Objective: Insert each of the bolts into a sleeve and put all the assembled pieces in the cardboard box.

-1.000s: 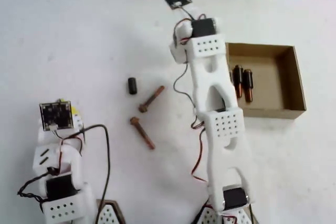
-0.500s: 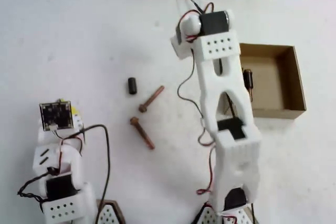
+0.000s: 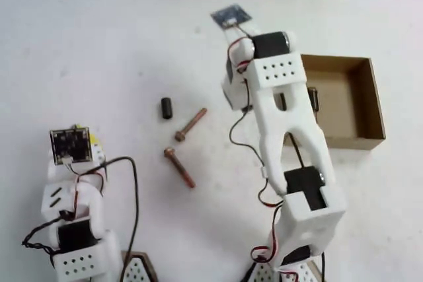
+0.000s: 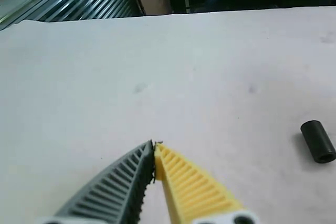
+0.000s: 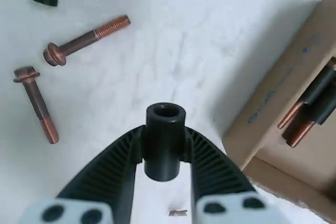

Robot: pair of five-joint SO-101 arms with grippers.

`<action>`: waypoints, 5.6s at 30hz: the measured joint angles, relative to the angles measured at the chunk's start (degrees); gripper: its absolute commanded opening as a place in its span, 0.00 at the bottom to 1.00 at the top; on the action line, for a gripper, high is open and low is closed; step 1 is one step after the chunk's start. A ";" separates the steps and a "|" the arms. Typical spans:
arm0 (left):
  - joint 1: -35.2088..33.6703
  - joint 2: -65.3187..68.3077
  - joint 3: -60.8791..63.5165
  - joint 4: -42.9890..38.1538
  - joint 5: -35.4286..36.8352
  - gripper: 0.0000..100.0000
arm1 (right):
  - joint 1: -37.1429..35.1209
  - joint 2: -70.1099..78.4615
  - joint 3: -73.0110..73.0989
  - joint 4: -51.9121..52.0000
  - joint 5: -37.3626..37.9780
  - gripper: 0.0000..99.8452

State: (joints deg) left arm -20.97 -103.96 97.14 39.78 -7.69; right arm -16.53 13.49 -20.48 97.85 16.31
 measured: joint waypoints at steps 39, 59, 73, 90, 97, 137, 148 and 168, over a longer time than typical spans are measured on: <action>0.00 0.00 0.00 0.00 0.00 0.04 | -4.66 -2.37 45.10 -37.80 -0.09 0.02; 0.00 0.00 0.00 0.00 0.00 0.04 | -5.71 -1.85 45.10 -37.63 -0.09 0.09; 0.00 0.00 0.00 0.00 -0.18 0.04 | -5.80 -1.49 44.75 -37.71 -0.18 0.02; 0.00 0.00 0.00 0.00 -0.35 0.04 | -6.59 -32.79 45.80 -23.56 -0.18 0.02; 0.00 0.00 0.00 0.00 -0.35 0.04 | -6.59 -52.13 46.33 -15.38 -0.09 0.02; 10.20 -0.79 -34.55 38.68 -25.85 0.04 | 0.26 -97.67 92.84 -31.65 0.00 0.02; 10.37 28.66 -61.19 52.04 -19.34 0.04 | 1.05 -97.67 93.10 -31.65 0.00 0.02; 28.48 67.60 -76.57 61.54 21.36 0.04 | 6.51 -97.67 93.10 -31.65 0.00 0.02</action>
State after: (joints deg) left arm 7.52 -36.35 20.57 101.32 13.67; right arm -10.02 -84.18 72.62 66.20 16.31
